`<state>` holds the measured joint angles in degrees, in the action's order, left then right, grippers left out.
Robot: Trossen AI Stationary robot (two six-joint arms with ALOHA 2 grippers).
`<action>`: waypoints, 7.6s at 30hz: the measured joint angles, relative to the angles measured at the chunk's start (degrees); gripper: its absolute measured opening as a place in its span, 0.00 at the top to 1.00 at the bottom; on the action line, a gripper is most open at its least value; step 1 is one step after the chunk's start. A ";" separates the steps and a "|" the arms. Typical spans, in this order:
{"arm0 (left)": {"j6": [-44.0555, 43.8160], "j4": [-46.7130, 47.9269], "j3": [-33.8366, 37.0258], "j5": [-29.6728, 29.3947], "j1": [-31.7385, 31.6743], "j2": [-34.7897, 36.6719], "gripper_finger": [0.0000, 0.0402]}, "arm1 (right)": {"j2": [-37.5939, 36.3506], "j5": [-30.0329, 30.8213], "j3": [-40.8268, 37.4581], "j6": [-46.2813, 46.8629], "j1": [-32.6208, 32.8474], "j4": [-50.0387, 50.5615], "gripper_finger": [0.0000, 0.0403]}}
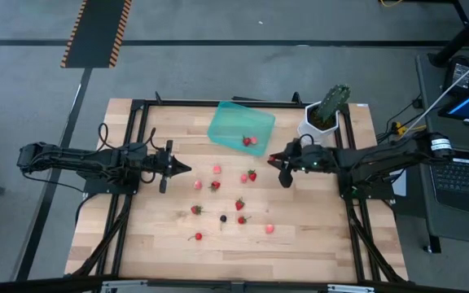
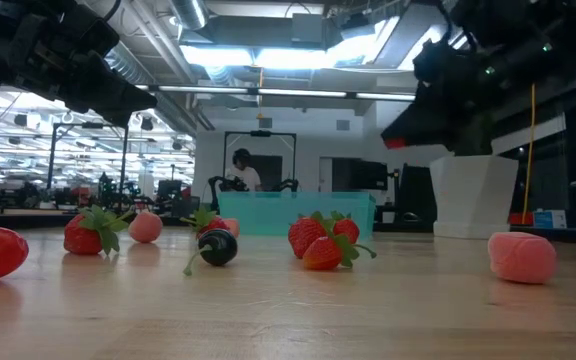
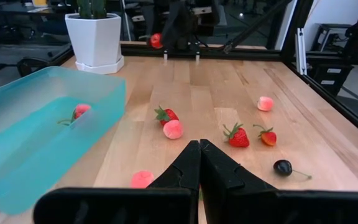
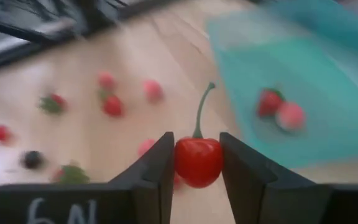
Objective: Pick and placing Produce into tupperware
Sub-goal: Put the red cherry into the light blue bin, then put the pink peach into the light blue bin
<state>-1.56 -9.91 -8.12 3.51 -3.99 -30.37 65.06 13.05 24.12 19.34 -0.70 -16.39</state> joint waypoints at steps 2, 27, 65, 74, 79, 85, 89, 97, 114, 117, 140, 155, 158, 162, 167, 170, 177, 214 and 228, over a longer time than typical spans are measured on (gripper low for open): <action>0.21 -0.01 0.00 -0.01 0.00 0.00 1.00 | -0.02 -2.39 -1.86 -1.93 0.27 -6.51 0.73; 0.23 -0.02 0.00 0.00 0.00 0.00 1.00 | -0.02 -6.83 -11.47 -7.89 0.36 -32.75 0.73; 0.21 0.10 0.00 -0.01 0.00 0.00 1.00 | 15.48 -14.16 8.89 -9.17 -17.54 -6.90 0.73; 0.21 0.38 0.00 0.00 0.00 0.00 1.00 | 25.80 -15.73 26.54 -13.64 -22.22 17.37 0.73; 0.21 0.44 0.00 -0.01 0.00 0.00 1.00 | 29.87 -15.73 33.56 -15.52 -24.23 26.89 0.73; 0.21 0.44 0.00 0.00 0.00 0.00 1.00 | 34.29 -16.02 38.71 -17.58 -25.82 35.96 0.73; 0.21 0.44 0.00 -0.02 0.00 0.00 1.00 | 36.45 -17.89 40.17 -18.43 -25.89 36.08 0.73; 0.21 0.44 0.00 -0.02 0.00 0.00 1.00 | 39.70 -19.61 42.13 -19.61 -25.93 38.27 0.73; 0.21 0.44 0.00 0.00 0.00 0.00 1.00 | 41.03 -20.71 42.23 -18.36 -25.91 39.97 0.66; 0.21 0.44 0.00 0.00 0.00 0.00 1.00 | 41.03 -20.69 42.23 -18.24 -25.91 39.88 0.56; 0.21 0.42 0.00 0.00 0.00 0.00 1.00 | 36.16 -20.67 42.12 -16.90 -23.67 42.24 0.59; -1.03 0.24 0.00 0.63 0.04 0.00 1.00 | 15.40 -19.92 29.59 -15.36 -13.59 30.69 0.58; -1.06 -0.13 0.00 0.63 0.04 0.00 1.00 | 9.77 -19.19 23.82 -14.65 -11.08 25.13 0.58; -1.06 -0.20 0.00 0.63 0.04 0.00 1.00 | 2.49 -17.08 14.99 -15.65 -6.34 14.37 0.58; -1.06 -0.87 0.00 0.62 0.04 0.00 1.00 | -5.16 -12.43 5.27 -15.13 -0.86 4.00 0.58; -1.06 -1.40 0.00 0.61 0.04 0.00 1.00 | -8.52 -9.08 2.41 -14.84 1.15 3.71 0.58; -1.06 -1.38 0.00 0.61 0.04 0.00 1.00 | -10.97 -8.69 1.16 -9.88 4.45 4.75 0.58; -1.49 -1.16 0.00 0.61 0.07 0.00 1.00 | 16.31 -14.72 32.34 1.33 16.59 45.68 0.58; -4.33 1.27 0.00 0.59 0.07 0.00 1.00 | 24.83 -17.23 37.38 7.47 20.96 52.95 0.58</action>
<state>-5.89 -8.64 -8.12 4.10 -3.92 -30.37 89.89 -4.18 61.49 26.81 20.26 36.56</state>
